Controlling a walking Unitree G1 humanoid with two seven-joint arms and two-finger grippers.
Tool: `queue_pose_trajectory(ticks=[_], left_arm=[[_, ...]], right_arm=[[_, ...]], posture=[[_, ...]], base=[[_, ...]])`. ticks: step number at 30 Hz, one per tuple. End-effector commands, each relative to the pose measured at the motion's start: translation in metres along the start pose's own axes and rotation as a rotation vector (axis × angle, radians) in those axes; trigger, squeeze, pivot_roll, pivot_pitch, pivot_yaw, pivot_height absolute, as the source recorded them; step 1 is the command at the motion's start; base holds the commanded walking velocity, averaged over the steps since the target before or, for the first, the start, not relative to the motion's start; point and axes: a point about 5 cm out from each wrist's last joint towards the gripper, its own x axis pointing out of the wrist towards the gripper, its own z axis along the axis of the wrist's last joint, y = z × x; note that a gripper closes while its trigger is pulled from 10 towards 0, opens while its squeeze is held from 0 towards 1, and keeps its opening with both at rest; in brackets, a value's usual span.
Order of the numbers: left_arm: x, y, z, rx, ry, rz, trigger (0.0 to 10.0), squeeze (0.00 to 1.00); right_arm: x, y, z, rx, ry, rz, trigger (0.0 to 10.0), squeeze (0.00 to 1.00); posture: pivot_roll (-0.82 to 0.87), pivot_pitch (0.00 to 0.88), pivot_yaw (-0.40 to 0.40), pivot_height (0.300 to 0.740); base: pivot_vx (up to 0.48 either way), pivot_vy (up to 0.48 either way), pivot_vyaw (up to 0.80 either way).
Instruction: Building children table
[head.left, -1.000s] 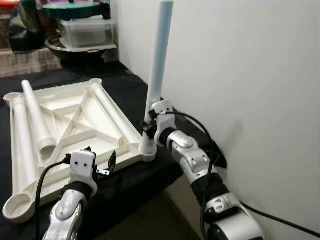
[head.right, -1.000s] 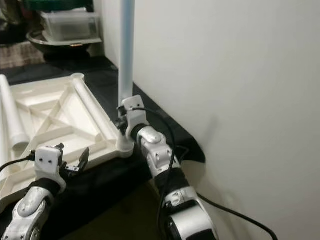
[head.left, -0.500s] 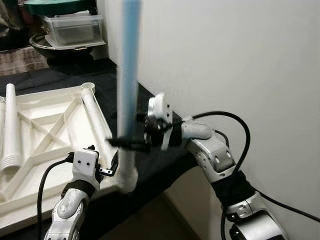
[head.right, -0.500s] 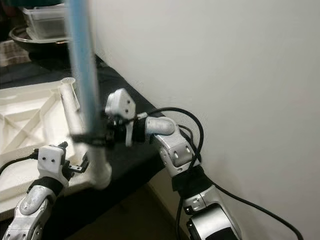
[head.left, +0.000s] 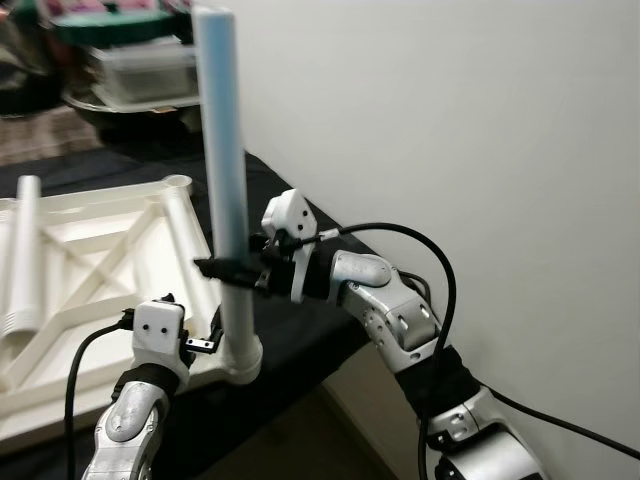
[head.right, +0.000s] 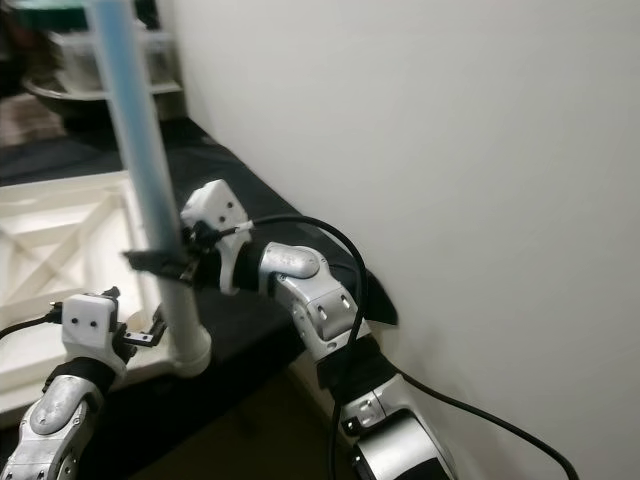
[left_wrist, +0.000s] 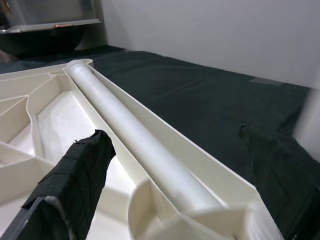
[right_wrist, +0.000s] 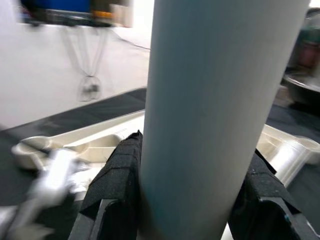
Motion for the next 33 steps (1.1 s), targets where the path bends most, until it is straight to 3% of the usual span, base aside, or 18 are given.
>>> queue_pose_trajectory(ticks=[1, 2, 7, 8, 12, 13, 15, 16, 17, 18, 19, 22, 23, 25, 26, 33], left_arm=[[0.002, -0.005, -0.001, -0.001, 0.006, -0.023, 10.0, 0.00], [0.002, -0.005, -0.001, -0.002, 0.007, -0.024, 10.0, 0.00], [0.002, -0.005, -0.001, -0.003, 0.008, -0.024, 10.0, 0.00], [0.002, -0.005, -0.002, -0.003, 0.010, -0.024, 10.0, 0.00], [0.001, -0.006, -0.003, -0.003, 0.013, -0.023, 10.0, 0.00], [0.001, -0.005, -0.003, -0.003, 0.012, -0.022, 10.0, 0.00], [0.001, -0.005, -0.003, -0.003, 0.012, -0.022, 10.0, 0.00], [0.002, -0.006, -0.002, -0.003, 0.011, -0.022, 10.0, 0.00], [0.002, -0.005, -0.002, -0.003, 0.009, -0.023, 10.0, 0.00], [0.003, -0.005, -0.002, -0.003, 0.009, -0.023, 10.0, 0.00], [0.003, -0.005, -0.002, -0.003, 0.009, -0.023, 10.0, 0.00], [0.003, -0.005, -0.002, -0.004, 0.009, -0.023, 10.0, 0.00], [0.003, -0.005, -0.002, -0.004, 0.009, -0.023, 10.0, 0.00], [0.002, -0.006, -0.003, -0.006, 0.009, -0.025, 10.0, 0.00], [0.002, -0.006, -0.003, -0.007, 0.008, -0.025, 10.0, 0.00], [0.000, -0.006, -0.002, -0.006, 0.009, -0.018, 10.0, 0.00]], right_arm=[[-0.019, -0.033, -0.043, 0.081, 0.224, -0.347, 0.0, 0.00], [-0.025, -0.042, -0.045, 0.083, 0.236, -0.468, 0.0, 0.00], [-0.035, -0.048, -0.047, 0.075, 0.254, -0.618, 0.0, 0.00], [-0.036, -0.044, -0.045, 0.053, 0.268, -0.644, 10.0, 0.00], [-0.030, -0.035, -0.037, 0.038, 0.253, -0.657, 10.0, 0.00], [-0.027, -0.033, -0.032, 0.073, 0.186, -0.634, 10.0, 0.25], [-0.027, -0.033, -0.032, 0.073, 0.186, -0.634, 10.0, 0.25], [-0.023, -0.031, -0.027, 0.089, 0.138, -0.586, 10.0, 1.00], [-0.019, -0.031, -0.021, 0.093, 0.107, -0.537, 10.0, 1.00], [-0.015, -0.032, -0.011, 0.103, 0.056, -0.457, 10.0, 0.00], [-0.015, -0.032, -0.011, 0.103, 0.056, -0.457, 10.0, 0.00], [-0.012, -0.029, 0.004, 0.118, -0.033, -0.258, 10.0, 0.00], [-0.012, -0.029, 0.004, 0.118, -0.033, -0.258, 10.0, 0.00], [-0.024, -0.015, 0.008, 0.040, -0.072, 0.088, 10.0, 0.00], [-0.028, -0.011, 0.007, 0.022, -0.064, 0.184, 10.0, 0.00], [-0.021, -0.012, -0.017, 0.045, 0.037, 0.230, 9.7, 0.00]], posture=[[0.09, 0.000, -0.101, 0.740], [0.09, 0.000, -0.101, 0.740], [0.09, 0.000, -0.101, 0.740], [0.09, 0.000, -0.098, 0.740], [0.08, 0.000, -0.100, 0.740], [0.08, 0.000, -0.100, 0.740], [0.08, 0.000, -0.100, 0.740], [0.09, 0.000, -0.101, 0.740], [0.09, 0.000, -0.101, 0.740], [0.09, 0.000, -0.103, 0.740], [0.09, 0.000, -0.103, 0.740], [0.09, 0.000, -0.104, 0.740], [0.09, 0.000, -0.104, 0.740], [0.09, 0.000, -0.106, 0.740], [0.09, 0.000, -0.106, 0.740], [0.10, 0.000, -0.118, 0.740]], base=[[0.000, 0.000, 0.00], [0.000, 0.000, 0.00], [0.000, 0.000, 0.00], [0.000, 0.000, 0.00], [0.000, 0.000, 0.00], [0.000, 0.000, 0.00], [0.000, 0.000, 0.00], [0.000, 0.000, 0.00], [0.000, 0.000, 0.00], [0.000, 0.000, 0.00], [0.000, 0.000, 0.00], [0.000, 0.000, 0.00], [0.000, 0.000, 0.00], [0.000, 0.000, 0.00], [0.000, 0.000, 0.00], [0.000, 0.000, 0.00]])
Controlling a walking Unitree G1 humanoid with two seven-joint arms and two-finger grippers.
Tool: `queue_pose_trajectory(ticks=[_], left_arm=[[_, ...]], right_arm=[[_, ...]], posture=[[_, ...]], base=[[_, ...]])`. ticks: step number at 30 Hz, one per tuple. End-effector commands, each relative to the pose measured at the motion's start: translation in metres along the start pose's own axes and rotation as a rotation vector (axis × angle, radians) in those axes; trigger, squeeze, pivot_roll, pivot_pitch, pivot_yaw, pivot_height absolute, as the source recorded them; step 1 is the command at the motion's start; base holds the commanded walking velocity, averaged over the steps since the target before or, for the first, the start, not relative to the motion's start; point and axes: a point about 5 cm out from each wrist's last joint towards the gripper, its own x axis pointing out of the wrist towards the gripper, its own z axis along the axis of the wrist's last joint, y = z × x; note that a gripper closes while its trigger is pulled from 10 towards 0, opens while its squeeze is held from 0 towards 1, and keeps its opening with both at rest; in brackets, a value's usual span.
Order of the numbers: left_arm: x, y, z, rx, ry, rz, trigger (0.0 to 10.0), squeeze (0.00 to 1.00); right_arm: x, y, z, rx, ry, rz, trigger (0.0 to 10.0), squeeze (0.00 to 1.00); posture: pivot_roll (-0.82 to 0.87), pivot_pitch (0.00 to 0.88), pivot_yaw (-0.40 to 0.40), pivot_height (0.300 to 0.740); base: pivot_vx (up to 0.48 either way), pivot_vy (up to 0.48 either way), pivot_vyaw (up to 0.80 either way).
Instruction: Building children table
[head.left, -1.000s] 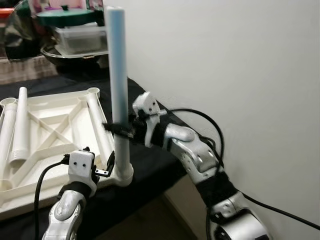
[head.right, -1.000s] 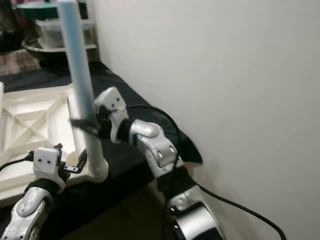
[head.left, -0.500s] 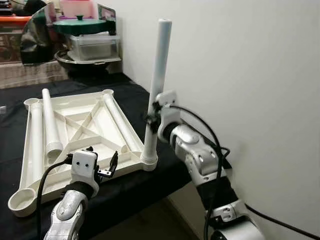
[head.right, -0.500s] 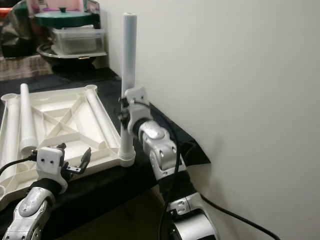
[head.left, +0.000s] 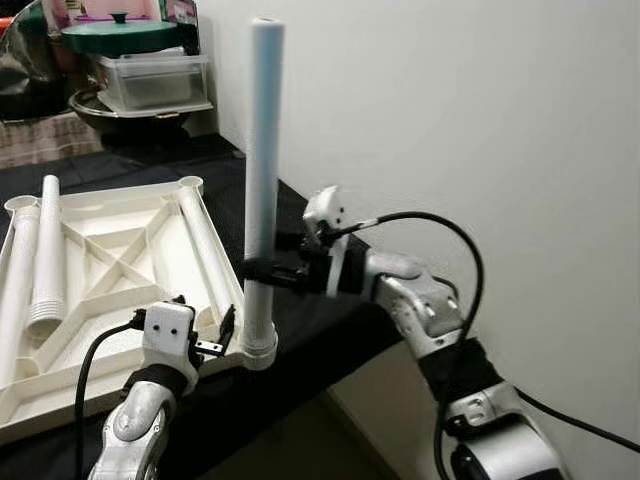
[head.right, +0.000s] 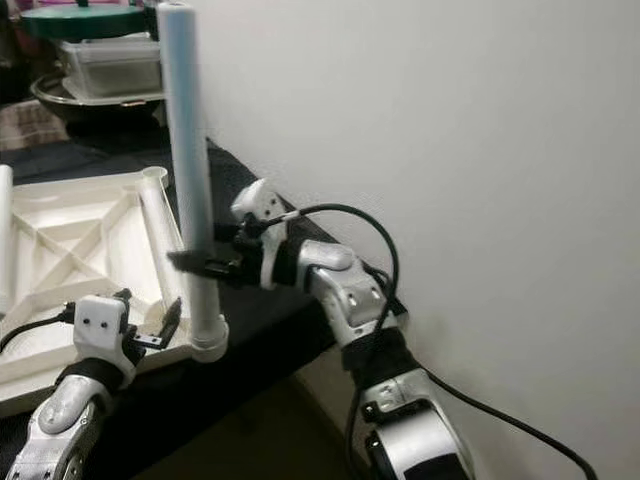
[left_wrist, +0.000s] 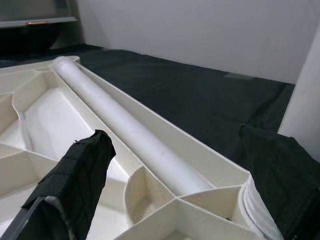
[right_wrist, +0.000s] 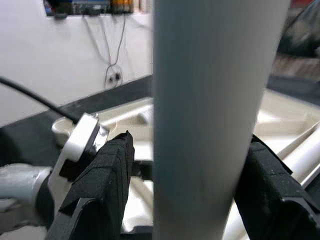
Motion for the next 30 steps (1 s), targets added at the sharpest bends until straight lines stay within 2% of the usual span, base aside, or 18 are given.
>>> queue_pose_trajectory(ticks=[1, 3, 4, 6, 7, 8, 11, 14, 15, 17, 20, 23, 24, 25, 26, 28, 29, 30], left_arm=[[-0.001, -0.001, 0.000, -0.001, 0.000, -0.002, 10.0, 0.00], [-0.002, -0.001, 0.000, 0.000, 0.001, 0.000, 10.0, 0.00], [-0.003, 0.000, 0.000, 0.001, 0.001, 0.004, 10.0, 0.00], [-0.003, 0.000, 0.000, 0.001, 0.002, 0.006, 10.0, 0.00], [-0.004, 0.000, 0.000, 0.001, 0.003, 0.008, 10.0, 0.00], [-0.004, 0.000, 0.000, 0.001, 0.003, 0.008, 10.0, 0.00], [-0.004, 0.000, 0.000, 0.002, 0.004, 0.009, 10.0, 0.00], [-0.005, 0.001, 0.000, 0.004, 0.005, 0.014, 10.0, 0.00], [-0.005, 0.001, 0.000, 0.004, 0.005, 0.014, 10.0, 0.00], [-0.005, 0.001, 0.000, 0.004, 0.006, 0.018, 10.0, 0.00], [-0.006, 0.000, -0.001, 0.002, 0.009, 0.017, 10.0, 0.00], [-0.007, -0.001, -0.002, 0.000, 0.012, 0.015, 10.0, 0.00], [-0.007, -0.001, -0.002, 0.001, 0.014, 0.012, 10.0, 0.00], [-0.007, -0.001, -0.002, 0.001, 0.015, 0.010, 10.0, 0.00], [-0.006, -0.001, -0.002, 0.001, 0.016, 0.007, 10.0, 0.00], [-0.006, -0.001, -0.002, 0.002, 0.016, 0.004, 10.0, 0.00], [-0.005, -0.001, -0.001, 0.004, 0.015, 0.003, 10.0, 0.00], [-0.005, -0.001, -0.001, 0.004, 0.015, 0.003, 10.0, 0.00]], right_arm=[[0.004, 0.000, -0.009, 0.002, 0.043, 0.006, 9.6, 0.00], [0.009, 0.000, -0.014, 0.011, 0.068, -0.003, 9.3, 0.00], [0.020, -0.001, -0.022, 0.047, 0.110, -0.063, 4.0, 0.00], [0.024, -0.001, -0.025, 0.053, 0.124, -0.083, 4.2, 0.00], [0.027, 0.000, -0.026, 0.055, 0.125, -0.087, 2.7, 0.00], [0.030, -0.001, -0.027, 0.065, 0.123, -0.119, 0.0, 0.00], [0.030, -0.010, -0.030, 0.094, 0.127, -0.218, 0.0, 0.00], [0.015, -0.038, -0.036, 0.110, 0.187, -0.589, 0.0, 0.00], [0.015, -0.038, -0.036, 0.110, 0.187, -0.589, 0.0, 0.00], [-0.004, -0.056, -0.038, 0.114, 0.195, -0.870, 0.0, 0.00], [-0.026, -0.065, -0.041, 0.114, 0.196, -1.100, 0.0, 0.00], [-0.030, -0.063, -0.041, 0.088, 0.195, -1.155, 0.0, 0.00], [-0.027, -0.060, -0.040, 0.075, 0.196, -1.144, 6.9, 0.00], [-0.024, -0.058, -0.039, 0.067, 0.198, -1.137, 6.9, 0.00], [-0.018, -0.054, -0.036, 0.069, 0.180, -1.097, 10.0, 0.00], [-0.010, -0.050, -0.031, 0.069, 0.149, -1.057, 10.0, 0.00], [-0.007, -0.050, -0.018, 0.063, 0.070, -1.007, 10.0, 1.00], [-0.007, -0.050, -0.018, 0.063, 0.070, -1.007, 10.0, 1.00]], posture=[[0.11, 0.000, -0.120, 0.740], [0.11, 0.000, -0.123, 0.740], [0.11, 0.000, -0.124, 0.740], [0.11, 0.000, -0.125, 0.740], [0.11, 0.000, -0.125, 0.740], [0.11, 0.000, -0.125, 0.740], [0.11, 0.000, -0.125, 0.740], [0.11, 0.000, -0.126, 0.740], [0.11, 0.000, -0.126, 0.740], [0.11, 0.000, -0.126, 0.740], [0.10, 0.000, -0.120, 0.740], [0.10, 0.000, -0.112, 0.740], [0.10, 0.000, -0.109, 0.740], [0.10, 0.000, -0.109, 0.740], [0.10, 0.000, -0.109, 0.740], [0.09, 0.000, -0.106, 0.740], [0.10, 0.000, -0.105, 0.740], [0.10, 0.000, -0.105, 0.740]], base=[[0.000, 0.000, 0.00], [0.000, 0.000, 0.00], [0.000, 0.000, 0.00], [0.000, 0.000, 0.00], [0.000, 0.000, 0.00], [0.000, 0.000, 0.00], [0.000, 0.000, 0.00], [0.000, 0.000, 0.00], [0.000, 0.000, 0.00], [0.000, 0.000, 0.00], [0.000, 0.000, 0.00], [0.000, 0.000, 0.00], [0.000, 0.000, 0.00], [0.000, 0.000, 0.00], [0.000, 0.000, 0.00], [0.000, 0.000, 0.00], [0.000, 0.000, 0.00], [0.000, 0.000, 0.00]])
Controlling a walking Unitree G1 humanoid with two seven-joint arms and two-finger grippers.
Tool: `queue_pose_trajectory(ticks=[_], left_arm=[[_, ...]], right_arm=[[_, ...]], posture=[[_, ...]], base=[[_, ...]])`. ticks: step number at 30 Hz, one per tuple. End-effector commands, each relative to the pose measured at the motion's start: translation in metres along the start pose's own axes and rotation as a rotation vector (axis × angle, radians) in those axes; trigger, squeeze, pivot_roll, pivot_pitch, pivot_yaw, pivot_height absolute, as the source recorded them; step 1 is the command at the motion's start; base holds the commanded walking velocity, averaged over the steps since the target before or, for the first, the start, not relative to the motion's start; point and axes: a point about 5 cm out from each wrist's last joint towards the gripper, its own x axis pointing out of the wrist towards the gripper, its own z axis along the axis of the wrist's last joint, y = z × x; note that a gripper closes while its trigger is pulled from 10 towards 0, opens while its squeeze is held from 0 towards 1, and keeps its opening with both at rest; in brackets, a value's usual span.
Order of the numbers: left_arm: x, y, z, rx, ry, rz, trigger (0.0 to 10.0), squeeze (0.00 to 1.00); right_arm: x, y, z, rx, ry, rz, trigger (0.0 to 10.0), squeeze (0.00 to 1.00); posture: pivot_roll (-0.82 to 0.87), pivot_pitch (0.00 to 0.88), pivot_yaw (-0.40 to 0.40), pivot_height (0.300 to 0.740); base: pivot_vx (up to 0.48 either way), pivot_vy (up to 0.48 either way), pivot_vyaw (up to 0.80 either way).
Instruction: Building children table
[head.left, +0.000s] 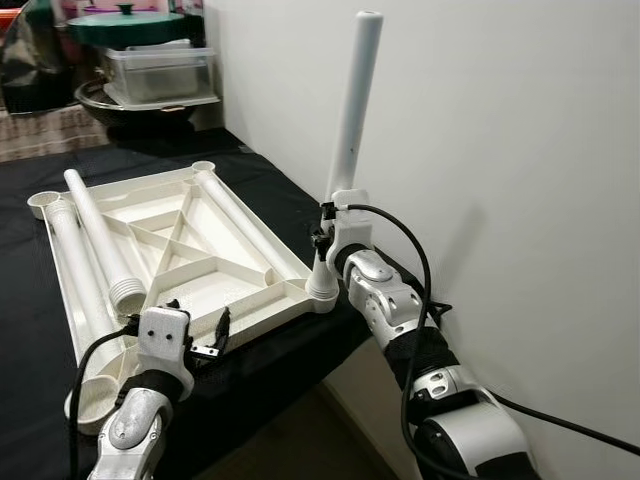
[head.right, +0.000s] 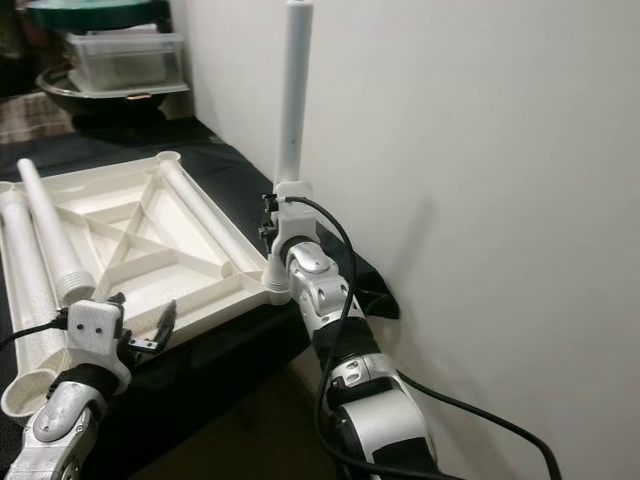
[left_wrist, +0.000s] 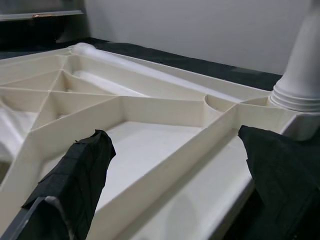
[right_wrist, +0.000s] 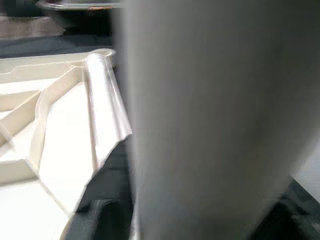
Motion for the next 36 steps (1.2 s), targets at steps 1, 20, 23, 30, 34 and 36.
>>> queue_pose_trajectory(ticks=[1, 20, 23, 30, 34, 36], left_arm=[[0.002, -0.001, 0.000, 0.002, 0.011, -0.013, 10.0, 0.00], [-0.002, 0.003, 0.003, 0.006, 0.000, 0.001, 10.0, 0.00], [-0.011, 0.005, 0.012, 0.026, -0.017, -0.010, 10.0, 0.00], [-0.049, 0.008, 0.023, 0.066, -0.017, 0.007, 10.0, 0.00], [-0.076, -0.018, 0.028, 0.009, -0.001, 0.017, 10.0, 0.00], [-0.080, -0.023, 0.028, -0.006, 0.009, 0.028, 10.0, 0.00]], right_arm=[[0.000, 0.004, 0.014, 0.015, -0.071, 0.052, 10.0, 1.00], [-0.039, 0.042, 0.013, -0.020, -0.081, 1.208, 10.0, 0.00], [-0.030, 0.052, -0.001, -0.065, -0.022, 1.147, 2.7, 0.00], [0.004, 0.021, -0.003, -0.134, 0.063, 0.553, 0.0, 0.00], [0.009, -0.012, 0.005, -0.132, 0.057, 0.207, 0.0, 0.00], [0.008, -0.011, 0.006, -0.123, 0.047, 0.205, 0.0, 0.00]], posture=[[0.10, 0.000, -0.105, 0.740], [0.12, 0.000, -0.131, 0.740], [0.13, 0.000, -0.124, 0.740], [0.13, 0.000, -0.114, 0.740], [0.14, 0.000, -0.110, 0.740], [0.13, 0.000, -0.109, 0.740]], base=[[0.000, 0.000, 0.00], [0.000, 0.000, 0.00], [0.000, 0.000, 0.00], [0.000, 0.000, 0.00], [0.000, 0.000, 0.00], [0.000, 0.000, 0.00]])
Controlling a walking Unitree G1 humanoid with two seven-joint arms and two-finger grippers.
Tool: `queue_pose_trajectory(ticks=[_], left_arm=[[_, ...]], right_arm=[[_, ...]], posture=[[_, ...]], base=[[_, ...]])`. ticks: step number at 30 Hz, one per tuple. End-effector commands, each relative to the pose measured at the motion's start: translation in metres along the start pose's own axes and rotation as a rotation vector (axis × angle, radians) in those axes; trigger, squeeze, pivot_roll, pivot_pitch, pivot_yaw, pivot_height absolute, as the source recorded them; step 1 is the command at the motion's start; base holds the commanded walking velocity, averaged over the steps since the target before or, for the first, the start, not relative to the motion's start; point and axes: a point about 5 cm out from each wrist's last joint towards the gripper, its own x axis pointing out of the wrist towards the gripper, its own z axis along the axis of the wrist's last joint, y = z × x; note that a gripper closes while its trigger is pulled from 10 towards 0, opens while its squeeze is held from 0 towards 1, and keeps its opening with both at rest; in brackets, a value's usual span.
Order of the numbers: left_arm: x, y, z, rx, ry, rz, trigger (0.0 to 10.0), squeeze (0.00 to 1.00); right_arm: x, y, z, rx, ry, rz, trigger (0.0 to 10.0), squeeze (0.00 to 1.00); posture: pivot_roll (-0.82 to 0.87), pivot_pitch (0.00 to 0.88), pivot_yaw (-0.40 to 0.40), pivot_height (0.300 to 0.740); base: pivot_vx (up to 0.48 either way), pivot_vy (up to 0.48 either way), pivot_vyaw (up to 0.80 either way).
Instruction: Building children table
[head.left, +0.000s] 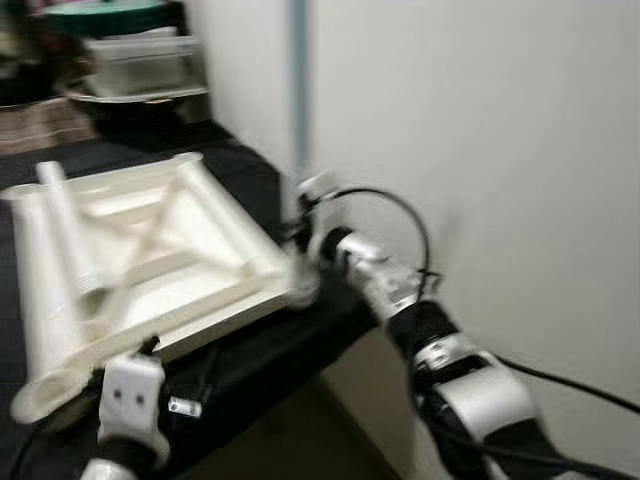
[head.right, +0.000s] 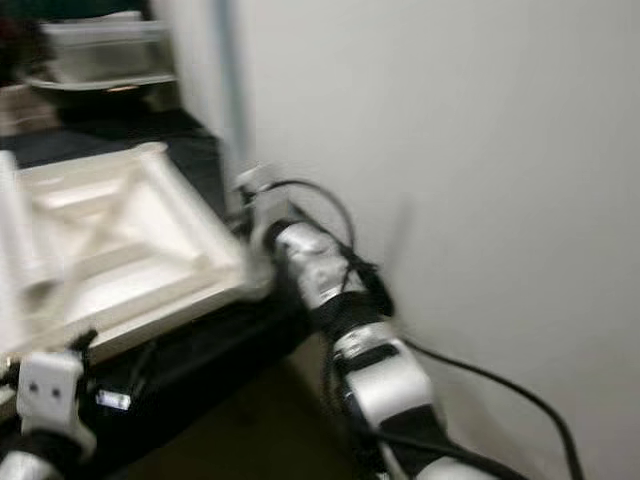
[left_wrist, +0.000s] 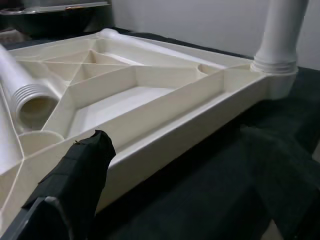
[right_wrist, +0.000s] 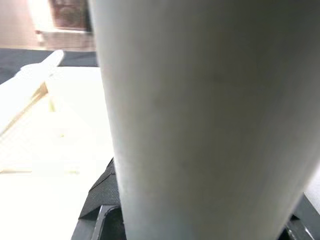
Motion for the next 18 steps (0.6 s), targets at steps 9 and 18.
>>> queue_pose_trajectory(ticks=[9, 18], left_arm=[[-0.011, -0.002, -0.012, -0.018, 0.078, 0.065, 10.0, 0.00], [-0.012, -0.009, -0.022, -0.035, 0.120, 0.053, 10.0, 0.00]], right_arm=[[0.000, 0.037, -0.004, -0.010, -0.013, 0.214, 10.0, 0.00], [-0.001, 0.040, 0.008, 0.016, -0.068, 0.274, 10.0, 1.00]], posture=[[0.14, 0.000, -0.108, 0.740], [0.15, 0.000, -0.110, 0.740]], base=[[0.000, 0.000, 0.00], [0.000, 0.000, 0.00]])
